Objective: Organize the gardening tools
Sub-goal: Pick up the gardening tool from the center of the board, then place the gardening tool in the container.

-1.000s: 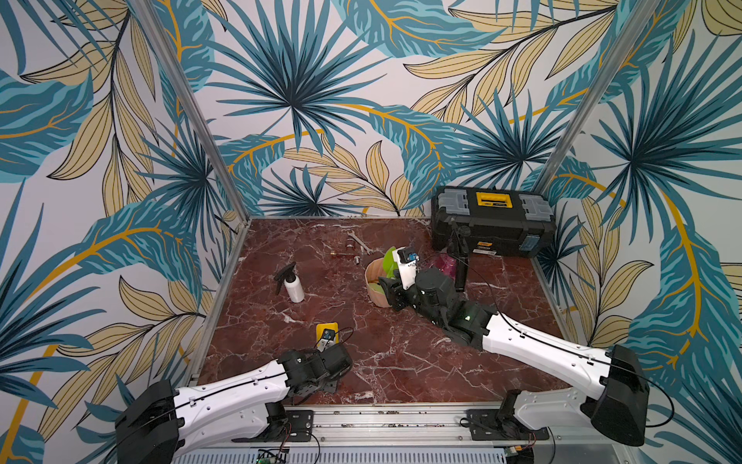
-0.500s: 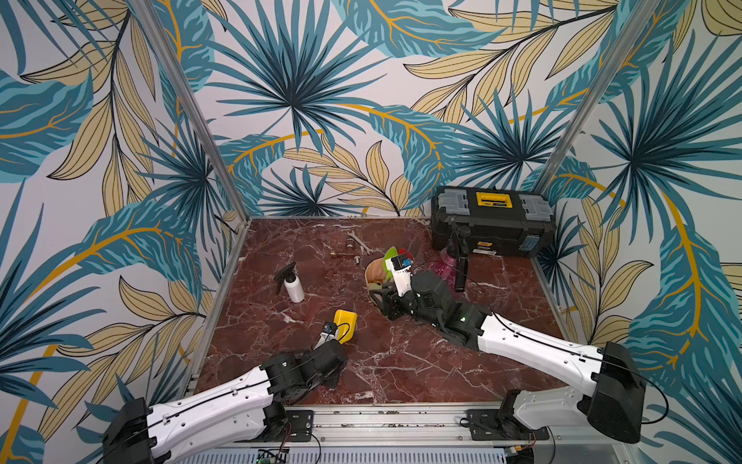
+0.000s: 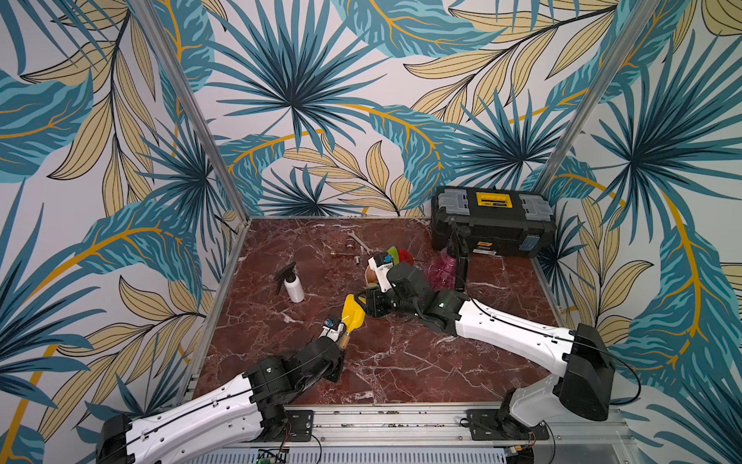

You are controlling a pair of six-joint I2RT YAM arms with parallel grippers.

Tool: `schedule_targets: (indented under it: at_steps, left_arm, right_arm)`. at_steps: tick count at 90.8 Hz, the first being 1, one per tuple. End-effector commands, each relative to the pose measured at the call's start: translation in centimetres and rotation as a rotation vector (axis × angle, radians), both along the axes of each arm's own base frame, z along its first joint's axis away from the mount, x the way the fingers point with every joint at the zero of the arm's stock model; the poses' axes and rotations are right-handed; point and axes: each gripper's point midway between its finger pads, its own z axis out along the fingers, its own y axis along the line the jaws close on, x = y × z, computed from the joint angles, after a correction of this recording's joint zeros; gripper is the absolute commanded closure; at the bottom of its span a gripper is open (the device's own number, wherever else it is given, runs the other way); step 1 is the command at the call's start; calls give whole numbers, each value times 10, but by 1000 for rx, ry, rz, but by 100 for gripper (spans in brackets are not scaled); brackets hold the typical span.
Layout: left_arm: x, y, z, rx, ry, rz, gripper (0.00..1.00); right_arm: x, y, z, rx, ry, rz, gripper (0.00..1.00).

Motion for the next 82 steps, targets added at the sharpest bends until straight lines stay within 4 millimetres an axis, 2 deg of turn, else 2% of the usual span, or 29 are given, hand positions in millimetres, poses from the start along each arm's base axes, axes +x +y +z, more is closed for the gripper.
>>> schedule_targets:
  at_steps: [1,25,35,44,53,65,76,82]
  left_arm:
    - [10,-12,32,-62,-97,-22,100]
    - [10,-9,35,-51,-110,-17,100]
    - [10,-6,36,-50,-115,-12,100]
    - [8,-4,34,-51,-115,-11,100]
    - [8,-2,31,-53,-111,-8,100]
    - [8,-3,33,-68,-115,-7,100]
    - [8,-4,38,-84,-132,-9,100]
    - [8,-4,41,-94,-141,-11,100]
  right_arm:
    - [-4,-3,-21,-56,65,-21,48]
    - [0,-7,-19,-55,40,-54,52]
    - [8,-21,-21,-109,5,-112,51]
    - [14,-36,-11,-127,-44,-162,47]
    - [13,-40,-1,-90,-58,-168,46]
    - [3,-26,-8,-45,-9,-106,47]
    - [-5,-13,-22,-27,45,-55,53]
    - [-5,-12,-23,-15,49,-54,56]
